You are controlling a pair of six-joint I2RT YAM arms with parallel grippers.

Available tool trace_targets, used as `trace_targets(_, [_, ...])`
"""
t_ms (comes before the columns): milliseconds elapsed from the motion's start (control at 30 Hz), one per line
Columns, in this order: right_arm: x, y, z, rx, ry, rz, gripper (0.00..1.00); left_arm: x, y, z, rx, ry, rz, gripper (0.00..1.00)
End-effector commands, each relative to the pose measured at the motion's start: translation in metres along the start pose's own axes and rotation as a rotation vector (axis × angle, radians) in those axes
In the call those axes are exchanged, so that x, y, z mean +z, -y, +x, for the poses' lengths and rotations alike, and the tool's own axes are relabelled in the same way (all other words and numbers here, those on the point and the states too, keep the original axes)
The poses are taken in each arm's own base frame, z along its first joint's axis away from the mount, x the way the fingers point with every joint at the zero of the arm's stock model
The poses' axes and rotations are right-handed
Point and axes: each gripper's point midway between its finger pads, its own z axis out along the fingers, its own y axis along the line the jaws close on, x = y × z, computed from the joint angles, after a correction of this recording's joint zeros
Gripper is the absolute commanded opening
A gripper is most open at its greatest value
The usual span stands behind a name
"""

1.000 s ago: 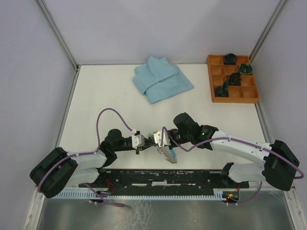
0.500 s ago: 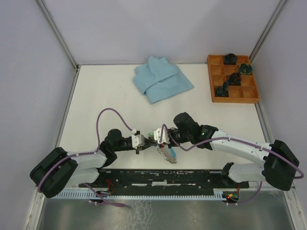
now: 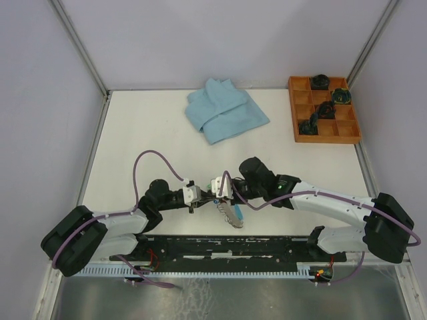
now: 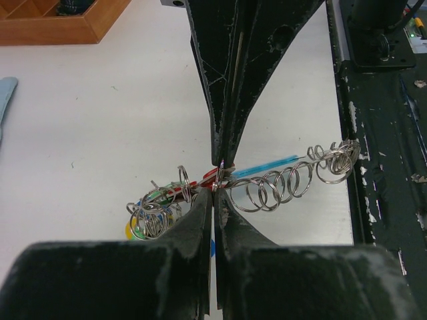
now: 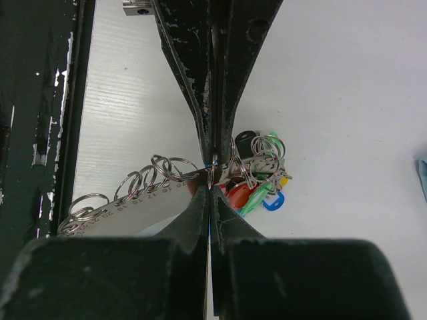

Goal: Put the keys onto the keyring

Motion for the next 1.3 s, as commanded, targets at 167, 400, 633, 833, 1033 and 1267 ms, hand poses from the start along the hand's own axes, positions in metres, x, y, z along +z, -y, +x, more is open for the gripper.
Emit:
trace_targets(167, [0.002, 0.012, -0.037, -0.027, 0.109, 0.043, 0.01, 0.005, -0.022, -0.037, 0.047, 0.095, -0.079, 0.03])
trace_targets(400, [-0.003, 0.013, -0.035, -0.094, 0.099, 0.060, 0.01, 0.007, -0.026, -0.034, -0.019, 0.059, -0.088, 0.03])
trace_targets(633, [-0.004, 0.007, -0.028, -0.158, 0.068, 0.037, 0.01, 0.004, -0.035, -0.033, -0.101, 0.039, -0.157, 0.03])
trace_targets(833, [-0.005, 0.010, -0.014, -0.213, 0.016, 0.067, 0.01, -0.001, -0.046, -0.043, -0.261, 0.075, -0.264, 0.03])
trace_targets(1033, [0.000, 0.014, -0.001, -0.247, -0.012, 0.105, 0.01, -0.006, -0.054, -0.067, -0.403, 0.210, -0.331, 0.03])
trace_targets(1267, [0.004, 0.023, 0.000, -0.263, 0.000, 0.162, 0.01, -0.010, -0.057, -0.077, -0.490, 0.325, -0.361, 0.03])
